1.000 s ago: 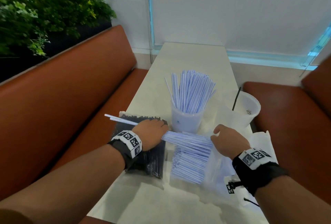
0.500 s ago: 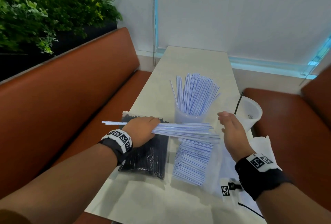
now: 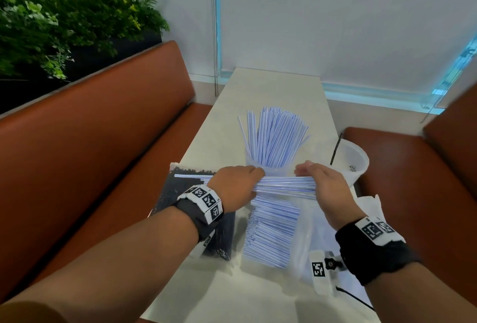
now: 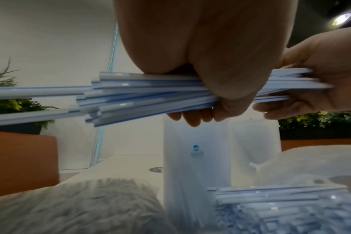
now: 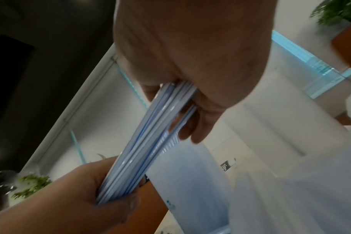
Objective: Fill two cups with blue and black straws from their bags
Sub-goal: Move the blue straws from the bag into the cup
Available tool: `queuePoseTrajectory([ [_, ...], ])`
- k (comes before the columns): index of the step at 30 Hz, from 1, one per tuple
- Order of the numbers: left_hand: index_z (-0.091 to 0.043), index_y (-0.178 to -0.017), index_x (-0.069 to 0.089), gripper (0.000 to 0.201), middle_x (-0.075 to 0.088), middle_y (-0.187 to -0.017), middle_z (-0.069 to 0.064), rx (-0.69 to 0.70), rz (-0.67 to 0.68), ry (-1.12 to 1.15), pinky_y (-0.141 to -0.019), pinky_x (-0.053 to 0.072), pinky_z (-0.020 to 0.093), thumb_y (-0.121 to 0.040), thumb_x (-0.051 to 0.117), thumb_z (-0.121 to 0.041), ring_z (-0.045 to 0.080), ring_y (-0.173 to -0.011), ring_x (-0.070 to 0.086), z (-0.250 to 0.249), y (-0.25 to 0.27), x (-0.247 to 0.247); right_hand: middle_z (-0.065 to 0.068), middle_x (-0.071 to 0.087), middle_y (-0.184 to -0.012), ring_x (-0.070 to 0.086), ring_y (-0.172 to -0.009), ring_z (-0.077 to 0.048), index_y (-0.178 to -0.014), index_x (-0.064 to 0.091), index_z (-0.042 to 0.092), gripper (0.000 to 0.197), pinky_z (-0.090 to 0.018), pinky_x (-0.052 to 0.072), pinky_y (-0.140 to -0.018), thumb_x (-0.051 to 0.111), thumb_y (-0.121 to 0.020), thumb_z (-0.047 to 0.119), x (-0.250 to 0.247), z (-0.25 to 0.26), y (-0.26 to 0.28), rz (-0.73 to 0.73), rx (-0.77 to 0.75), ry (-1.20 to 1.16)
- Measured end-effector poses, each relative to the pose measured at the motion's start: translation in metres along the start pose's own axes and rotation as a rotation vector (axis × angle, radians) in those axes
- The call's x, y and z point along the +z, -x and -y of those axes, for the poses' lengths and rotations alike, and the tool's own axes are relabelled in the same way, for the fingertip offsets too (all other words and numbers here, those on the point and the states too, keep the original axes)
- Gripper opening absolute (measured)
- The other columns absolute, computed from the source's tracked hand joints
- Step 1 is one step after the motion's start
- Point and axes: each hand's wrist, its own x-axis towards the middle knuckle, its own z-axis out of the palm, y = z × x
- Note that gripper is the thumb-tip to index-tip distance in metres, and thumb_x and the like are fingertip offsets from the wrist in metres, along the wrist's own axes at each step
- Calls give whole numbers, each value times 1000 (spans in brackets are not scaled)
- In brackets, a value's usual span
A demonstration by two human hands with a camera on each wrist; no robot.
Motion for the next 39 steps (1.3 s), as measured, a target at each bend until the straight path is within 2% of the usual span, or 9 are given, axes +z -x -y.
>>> queuePoseTrajectory([
  [3, -14, -124, 51, 34, 61, -103, 6, 13, -55, -6, -62, 45, 35, -94, 61, -27, 29, -84, 62, -10, -8, -4, 0, 76, -102, 70, -100, -12, -103, 75, 16, 26, -36, 52, -96, 49, -103, 22, -3, 3, -3, -154, 4, -110],
  [7, -14, -120, 53, 34, 62, -97, 6, 89, -104, 17, -59, 46, 36, -91, 65, -25, 28, -79, 61, -36, -21, -9, 3, 78, -100, 69, -102, -5, -90, 81, 20, 31, -27, 49, -91, 53, -101, 27, 15, 0, 1, 55, 19, 40],
  [11, -20, -116, 53, 25, 59, -94, -1, 31, -121, 101, -61, 40, 32, -93, 59, -27, 23, -80, 60, -35, -22, -18, -6, 78, -99, 73, -98, -18, -98, 77, 12, 45, -35, 53, -88, 47, -103, 44, 6, 2, -6, -16, 167, -328],
  [14, -28, -106, 56, 15, 59, -82, -6, -80, -250, 521, -59, 44, 32, -93, 60, -30, 18, -71, 60, -29, -20, -40, -10, 77, -101, 73, -100, -24, -102, 72, 7, 54, -37, 55, -84, 43, -103, 53, 0, 2, -7, -38, 318, -530],
  [17, -24, -95, 61, 11, 66, -79, 2, -159, -577, 1141, -66, 55, 35, -89, 67, -30, 22, -73, 66, -38, -27, -80, -15, 76, -108, 73, -101, -29, -113, 69, 4, 62, -42, 55, -88, 40, -102, 58, 7, 1, -3, 36, 445, -577],
  [22, -29, -82, 66, 23, 62, -72, 8, -57, -895, 1660, -72, 53, 29, -85, 66, -6, 24, -68, 61, -50, -44, -110, -22, 68, -123, 68, -109, -38, -125, 63, 2, 69, -51, 53, -98, 42, -99, 63, 24, 10, 1, 109, 553, -799],
  [29, -29, -86, 68, 22, 60, -73, 9, -103, -981, 1823, -69, 53, 31, -84, 68, -7, 24, -68, 60, -55, -48, -107, -18, 67, -119, 68, -108, -31, -124, 59, 2, 57, -47, 53, -99, 44, -103, 53, 26, 10, 2, 9, 576, -810],
  [34, -21, -94, 59, 15, 62, -72, 9, -167, -870, 1701, -71, 53, 34, -85, 68, -15, 27, -67, 61, -67, -48, -96, -23, 68, -110, 69, -105, -37, -126, 61, -8, 70, -49, 55, -96, 46, -101, 55, 38, 21, 5, 160, 576, -909],
  [39, -35, -93, 66, 22, 64, -71, 8, -179, -888, 1723, -70, 55, 37, -86, 68, -15, 28, -66, 63, -60, -53, -100, -23, 71, -112, 71, -99, -33, -127, 61, -7, 64, -46, 56, -96, 43, -104, 50, 31, 15, -3, 124, 503, -871],
])
